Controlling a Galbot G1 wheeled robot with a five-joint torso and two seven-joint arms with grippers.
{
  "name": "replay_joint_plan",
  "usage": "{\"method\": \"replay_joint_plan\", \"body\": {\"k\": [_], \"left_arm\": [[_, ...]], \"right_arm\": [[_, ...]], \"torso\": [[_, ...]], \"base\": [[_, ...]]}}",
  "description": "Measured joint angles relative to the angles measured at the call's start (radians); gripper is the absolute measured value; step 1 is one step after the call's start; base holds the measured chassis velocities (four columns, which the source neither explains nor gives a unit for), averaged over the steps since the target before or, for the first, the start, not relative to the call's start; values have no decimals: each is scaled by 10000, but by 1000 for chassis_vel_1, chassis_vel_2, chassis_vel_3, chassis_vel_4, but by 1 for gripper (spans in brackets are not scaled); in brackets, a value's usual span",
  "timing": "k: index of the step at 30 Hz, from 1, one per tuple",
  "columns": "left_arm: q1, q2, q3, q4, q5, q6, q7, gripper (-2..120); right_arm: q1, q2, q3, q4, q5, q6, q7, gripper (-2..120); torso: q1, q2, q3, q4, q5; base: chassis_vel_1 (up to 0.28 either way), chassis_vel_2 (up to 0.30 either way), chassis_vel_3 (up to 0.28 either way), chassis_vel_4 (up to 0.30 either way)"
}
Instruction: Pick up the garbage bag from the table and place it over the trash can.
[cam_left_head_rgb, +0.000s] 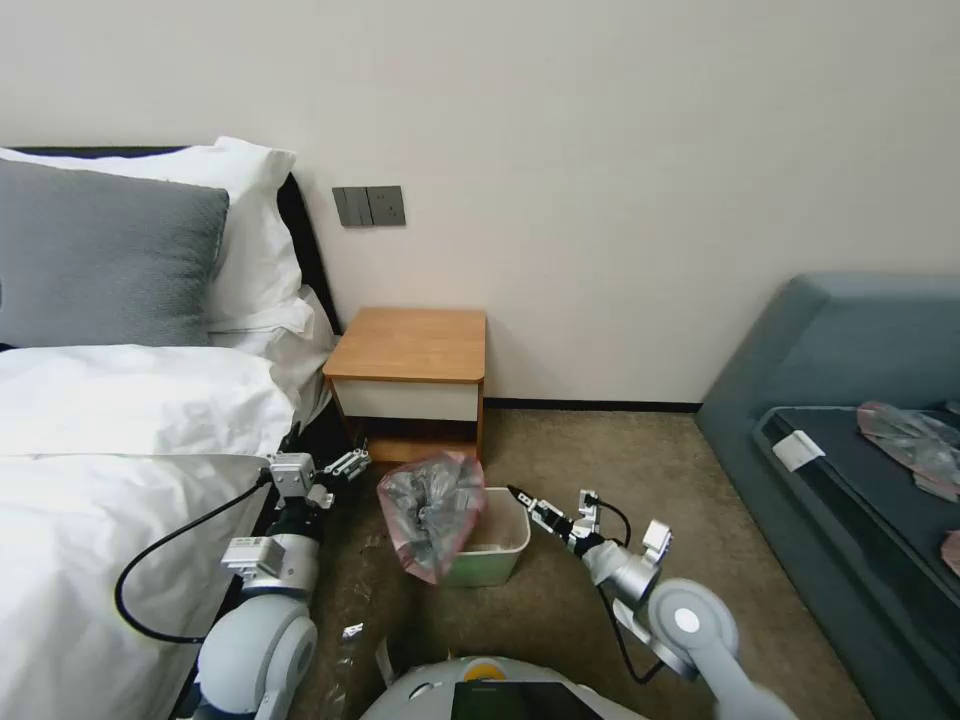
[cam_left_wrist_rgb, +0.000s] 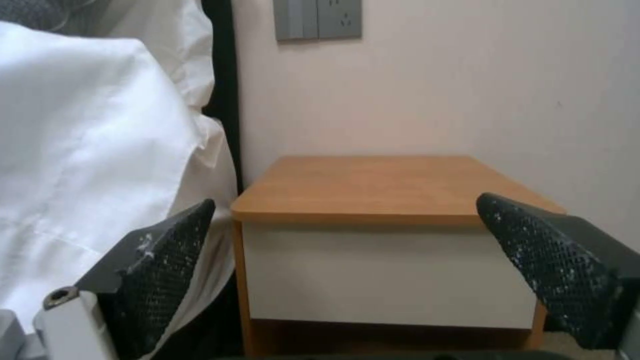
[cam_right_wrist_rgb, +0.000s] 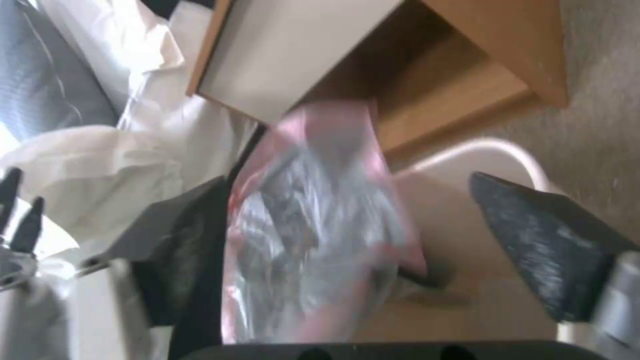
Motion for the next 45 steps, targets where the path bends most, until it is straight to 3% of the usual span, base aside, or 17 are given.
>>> {"method": "replay_joint_plan", "body": {"k": [3, 11, 23, 28, 30, 31, 34, 38, 45], "left_arm": [[10, 16, 152, 86, 151, 0, 41, 100], [238, 195, 1393, 487, 1073, 24, 331, 99], [12, 651, 3029, 1423, 1547, 443, 458, 93], [-194, 728, 3614, 1559, 1371, 1175, -157, 91], [-407, 736, 3846, 1571, 1195, 1954, -916, 80], [-407, 736, 3846, 1571, 1195, 1954, -916, 80], [-661, 734, 4025, 1543, 797, 3015, -1783, 67], [-881, 762, 3984, 1556, 465, 3799, -2221, 54], [-1079, 829, 3660, 1642, 11, 4520, -2594, 54]], "right_arm": [[85, 106, 73, 109, -36, -2, 77, 100], [147, 395, 155, 167, -460, 31, 119, 100], [172, 551, 108, 93, -751, 135, 101, 100], [208, 619, 35, -7, -856, 187, 87, 100], [213, 659, -15, -32, -888, 206, 78, 100], [213, 659, -15, -32, -888, 206, 78, 100], [215, 711, -105, -105, -990, 242, 63, 100], [222, 790, -238, -218, -1149, 292, 29, 100], [227, 838, -400, -401, -1351, 366, -62, 100]], "torso": [[0, 0, 0, 1, 0], [0, 0, 0, 1, 0], [0, 0, 0, 0, 0], [0, 0, 1, 1, 0], [0, 0, 1, 1, 0], [0, 0, 1, 1, 0], [0, 0, 1, 1, -1], [0, 0, 1, 0, 0], [0, 0, 1, 0, 0]], "base": [[0, 0, 0, 0], [0, 0, 0, 0], [0, 0, 0, 0], [0, 0, 0, 0], [0, 0, 0, 0], [0, 0, 0, 0], [0, 0, 0, 0], [0, 0, 0, 0], [0, 0, 0, 0]]}}
